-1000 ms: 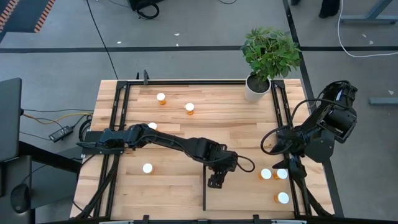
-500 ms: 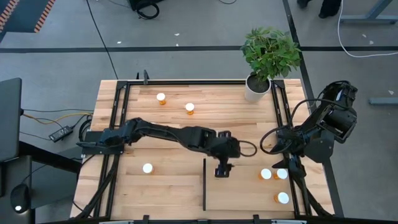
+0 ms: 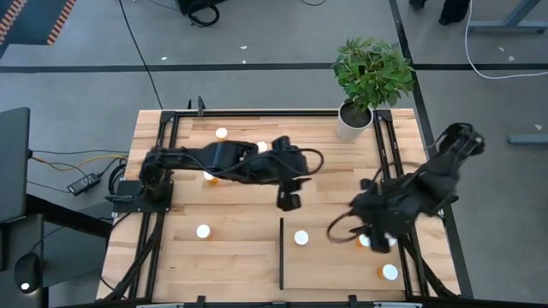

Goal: Pick and place medicine bottles onto shelf by color
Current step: Put the orange pill bottle on the shelf

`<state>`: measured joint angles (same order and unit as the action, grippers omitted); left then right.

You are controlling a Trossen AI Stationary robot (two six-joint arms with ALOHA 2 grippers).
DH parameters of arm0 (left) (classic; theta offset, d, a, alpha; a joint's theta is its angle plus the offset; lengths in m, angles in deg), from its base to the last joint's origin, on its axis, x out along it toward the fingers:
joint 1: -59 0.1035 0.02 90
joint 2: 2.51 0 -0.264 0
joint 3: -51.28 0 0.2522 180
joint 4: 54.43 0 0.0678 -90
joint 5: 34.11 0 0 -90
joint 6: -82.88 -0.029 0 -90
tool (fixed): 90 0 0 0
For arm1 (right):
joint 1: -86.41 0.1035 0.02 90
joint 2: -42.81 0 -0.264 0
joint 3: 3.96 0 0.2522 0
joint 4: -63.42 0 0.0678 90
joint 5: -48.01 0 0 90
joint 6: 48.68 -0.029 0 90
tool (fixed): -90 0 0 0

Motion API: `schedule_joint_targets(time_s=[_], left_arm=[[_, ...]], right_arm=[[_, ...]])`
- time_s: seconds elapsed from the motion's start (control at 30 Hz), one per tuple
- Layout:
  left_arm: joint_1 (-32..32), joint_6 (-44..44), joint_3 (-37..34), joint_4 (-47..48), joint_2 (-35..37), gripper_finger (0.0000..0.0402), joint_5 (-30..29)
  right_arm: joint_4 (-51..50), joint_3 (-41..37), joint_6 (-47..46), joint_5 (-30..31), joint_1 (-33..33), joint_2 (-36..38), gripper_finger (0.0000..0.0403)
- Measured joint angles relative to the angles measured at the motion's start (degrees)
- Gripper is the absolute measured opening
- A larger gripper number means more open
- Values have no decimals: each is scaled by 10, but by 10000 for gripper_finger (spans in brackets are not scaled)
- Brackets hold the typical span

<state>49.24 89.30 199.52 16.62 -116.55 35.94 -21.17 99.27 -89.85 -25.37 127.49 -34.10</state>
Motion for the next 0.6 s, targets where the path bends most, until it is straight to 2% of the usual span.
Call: schedule_joint_targets(time_s=[0.13,0.27,0.33,0.5,0.6], left_arm=[[-3,22,0,97,17,19,-2],[-14,36,0,152,23,12,-4],[-22,40,0,172,24,6,-7],[-44,64,-1,238,24,4,-34],[-59,81,-2,268,31,3,-41]], right_arm=[[18,0,54,-17,-36,-39,132],[55,0,90,-48,-77,-59,43],[84,0,110,-70,-94,-69,12],[126,0,157,-141,-129,-116,8],[127,0,179,-162,-134,-148,7]])
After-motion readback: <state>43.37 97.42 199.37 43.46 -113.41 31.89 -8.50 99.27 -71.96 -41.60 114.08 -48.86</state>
